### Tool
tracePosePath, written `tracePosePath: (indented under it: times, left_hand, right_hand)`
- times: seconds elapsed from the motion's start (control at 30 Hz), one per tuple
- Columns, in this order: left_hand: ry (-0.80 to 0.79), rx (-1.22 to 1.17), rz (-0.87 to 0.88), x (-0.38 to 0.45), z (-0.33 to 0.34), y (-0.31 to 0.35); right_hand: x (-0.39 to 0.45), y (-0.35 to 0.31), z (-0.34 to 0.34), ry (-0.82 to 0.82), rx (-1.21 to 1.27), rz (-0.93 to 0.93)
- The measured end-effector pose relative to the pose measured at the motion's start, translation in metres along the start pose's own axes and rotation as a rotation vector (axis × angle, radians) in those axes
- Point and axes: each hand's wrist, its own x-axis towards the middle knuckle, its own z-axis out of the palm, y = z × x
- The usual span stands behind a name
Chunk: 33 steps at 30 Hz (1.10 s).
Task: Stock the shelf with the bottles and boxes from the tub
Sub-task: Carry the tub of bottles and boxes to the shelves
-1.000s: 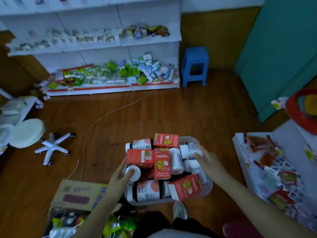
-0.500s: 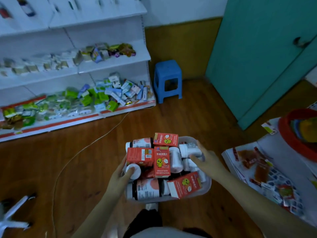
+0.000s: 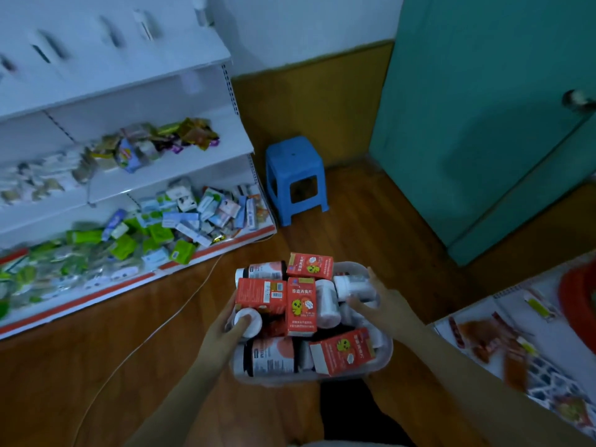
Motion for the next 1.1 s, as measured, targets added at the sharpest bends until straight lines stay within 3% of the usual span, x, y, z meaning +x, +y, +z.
tracePosePath:
  times: [0.13, 0.57, 1.1]
  left_hand:
    - [0.021, -0.019, -0.033, 0.073, 0.015, 0.035]
    - [0.036, -0.015, -0.092, 0.313, 0.043, 0.151]
    - [0.066, 0.028, -0.065, 0.602, 0.020, 0.245]
  right_hand:
    - [0.086, -0.012, -0.034, -0.008, -0.004, -0.080]
    - [0.331, -0.063, -0.157, -0.061, -0.011, -0.092]
    - [0.634, -0.151, -0.230, -0.173, -0.071, -0.124]
